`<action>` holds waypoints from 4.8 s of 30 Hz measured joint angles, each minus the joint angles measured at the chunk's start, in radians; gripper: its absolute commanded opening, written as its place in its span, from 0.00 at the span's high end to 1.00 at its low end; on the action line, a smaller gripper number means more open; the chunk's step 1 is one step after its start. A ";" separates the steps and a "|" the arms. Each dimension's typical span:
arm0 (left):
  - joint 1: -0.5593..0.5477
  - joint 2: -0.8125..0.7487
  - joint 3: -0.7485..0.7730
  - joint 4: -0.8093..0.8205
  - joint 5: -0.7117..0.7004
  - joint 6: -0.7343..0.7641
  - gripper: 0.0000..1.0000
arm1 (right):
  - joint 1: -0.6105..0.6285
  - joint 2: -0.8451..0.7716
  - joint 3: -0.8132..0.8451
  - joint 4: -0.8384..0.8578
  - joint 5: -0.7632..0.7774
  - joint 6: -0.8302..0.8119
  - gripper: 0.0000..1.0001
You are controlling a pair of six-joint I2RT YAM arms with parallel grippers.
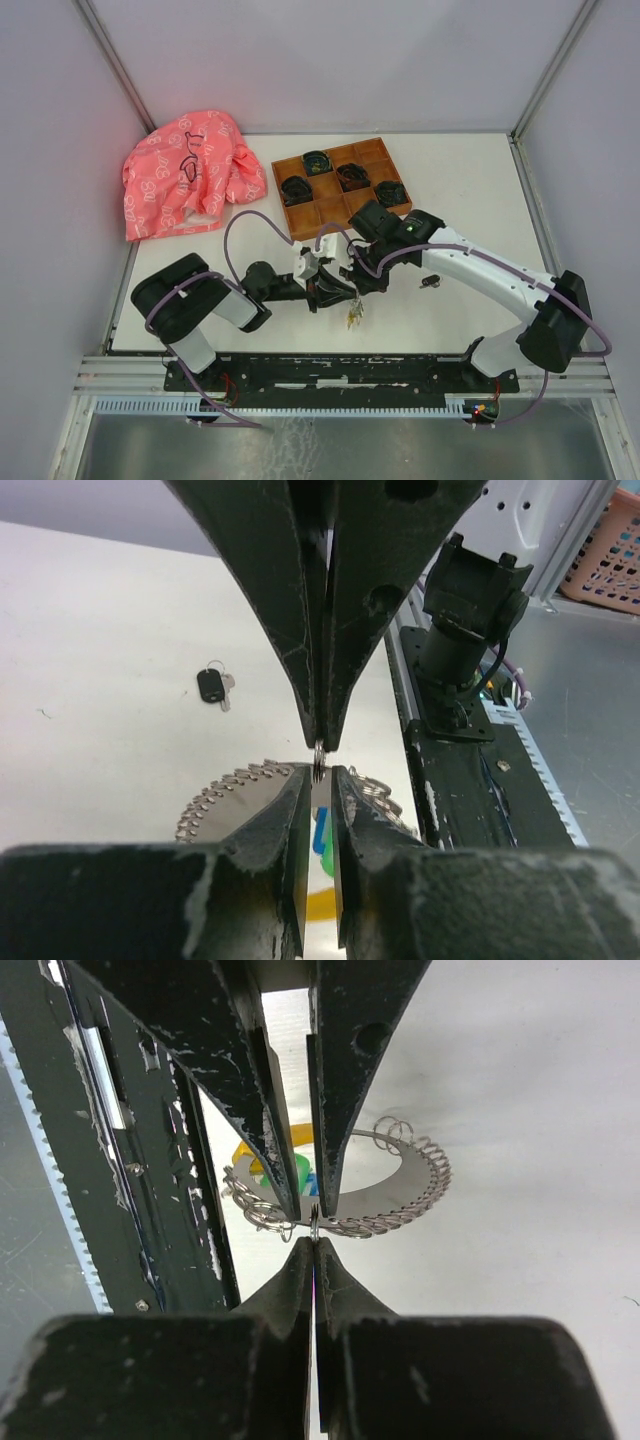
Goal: Put the keys on the keyring
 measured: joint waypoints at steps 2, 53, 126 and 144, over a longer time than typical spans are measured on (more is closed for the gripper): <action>0.000 0.007 0.000 0.000 0.001 -0.001 0.84 | 0.000 0.005 0.011 -0.014 0.004 -0.005 0.99; -0.002 -0.067 -0.071 -0.012 -0.100 -0.024 0.77 | 0.027 0.053 0.058 -0.010 0.024 -0.049 0.99; 0.001 -0.122 -0.094 0.002 -0.159 0.061 0.97 | -0.091 -0.477 -0.643 0.813 0.016 0.231 0.66; 0.092 -0.147 -0.096 0.001 -0.075 0.106 0.97 | -0.100 -0.563 -0.950 1.472 -0.084 0.286 0.67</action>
